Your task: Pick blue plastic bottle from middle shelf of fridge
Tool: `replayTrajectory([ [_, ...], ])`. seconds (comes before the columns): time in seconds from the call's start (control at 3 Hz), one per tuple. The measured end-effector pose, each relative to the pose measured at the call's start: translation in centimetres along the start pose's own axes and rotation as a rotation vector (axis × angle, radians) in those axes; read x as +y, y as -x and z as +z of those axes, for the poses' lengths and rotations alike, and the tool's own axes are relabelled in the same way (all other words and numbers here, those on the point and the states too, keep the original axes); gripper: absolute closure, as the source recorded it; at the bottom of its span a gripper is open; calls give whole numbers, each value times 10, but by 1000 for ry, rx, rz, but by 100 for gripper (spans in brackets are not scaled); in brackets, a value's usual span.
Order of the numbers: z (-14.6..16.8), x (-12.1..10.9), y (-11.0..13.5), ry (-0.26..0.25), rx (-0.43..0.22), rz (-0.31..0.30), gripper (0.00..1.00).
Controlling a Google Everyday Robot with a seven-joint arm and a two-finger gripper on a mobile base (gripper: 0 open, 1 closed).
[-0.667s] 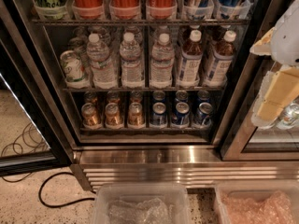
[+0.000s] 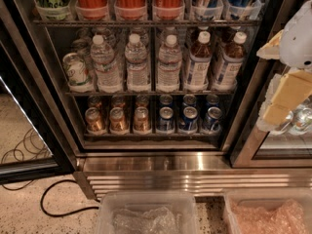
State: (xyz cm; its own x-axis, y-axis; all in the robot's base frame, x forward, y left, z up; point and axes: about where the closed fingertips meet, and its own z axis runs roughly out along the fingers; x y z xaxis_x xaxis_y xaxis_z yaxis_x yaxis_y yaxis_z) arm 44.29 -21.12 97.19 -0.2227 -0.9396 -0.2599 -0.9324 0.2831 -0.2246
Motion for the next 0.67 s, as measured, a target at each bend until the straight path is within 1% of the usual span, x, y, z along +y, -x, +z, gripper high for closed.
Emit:
replayTrajectory([
  [0.33,17,5,-1,35,-91,119,0],
  [0.67,32,17,7,46,-163,219,0],
])
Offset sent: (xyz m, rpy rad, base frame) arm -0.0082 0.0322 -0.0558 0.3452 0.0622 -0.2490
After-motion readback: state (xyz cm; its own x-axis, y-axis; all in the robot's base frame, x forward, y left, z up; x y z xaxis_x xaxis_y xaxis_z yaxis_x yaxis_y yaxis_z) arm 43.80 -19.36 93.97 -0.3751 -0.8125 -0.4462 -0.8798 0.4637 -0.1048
